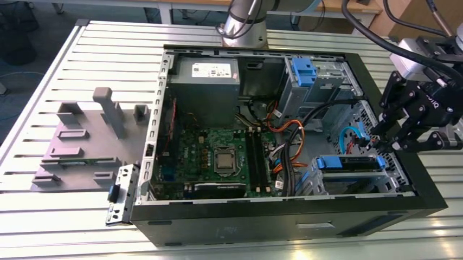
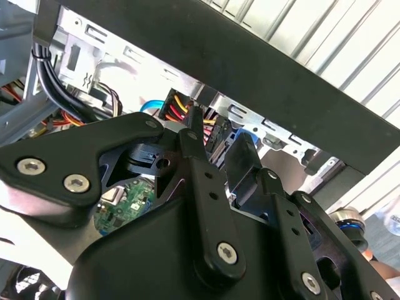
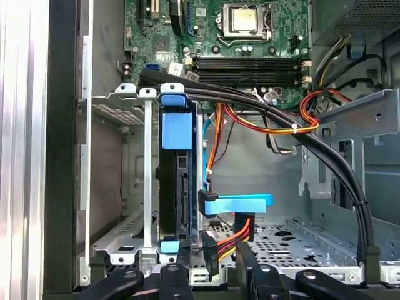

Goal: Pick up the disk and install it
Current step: 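Insert the first disk wire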

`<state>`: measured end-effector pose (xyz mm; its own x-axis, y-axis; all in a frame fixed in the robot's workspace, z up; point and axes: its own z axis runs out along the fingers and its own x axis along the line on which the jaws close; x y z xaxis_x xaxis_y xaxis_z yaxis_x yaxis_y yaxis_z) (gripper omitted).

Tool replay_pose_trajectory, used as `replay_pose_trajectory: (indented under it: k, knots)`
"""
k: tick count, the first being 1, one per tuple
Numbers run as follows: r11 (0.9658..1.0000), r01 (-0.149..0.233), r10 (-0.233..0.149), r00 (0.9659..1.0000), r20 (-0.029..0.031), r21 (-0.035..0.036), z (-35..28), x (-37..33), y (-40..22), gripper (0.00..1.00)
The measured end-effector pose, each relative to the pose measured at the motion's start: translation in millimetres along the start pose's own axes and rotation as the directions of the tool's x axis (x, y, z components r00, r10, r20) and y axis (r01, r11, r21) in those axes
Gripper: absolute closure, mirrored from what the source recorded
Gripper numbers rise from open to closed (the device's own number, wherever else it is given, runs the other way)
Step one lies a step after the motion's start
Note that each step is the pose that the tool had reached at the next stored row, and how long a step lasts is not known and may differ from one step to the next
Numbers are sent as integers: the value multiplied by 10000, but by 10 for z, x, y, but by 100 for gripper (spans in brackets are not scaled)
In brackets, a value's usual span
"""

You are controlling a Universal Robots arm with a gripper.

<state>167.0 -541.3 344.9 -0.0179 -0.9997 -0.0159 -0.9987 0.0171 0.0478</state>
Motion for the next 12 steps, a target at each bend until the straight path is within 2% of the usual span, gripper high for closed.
replay_pose_trajectory:
  k: [12]
  knots:
    - [10000,0,0,10000,-3,-2,26,1,-2,59]
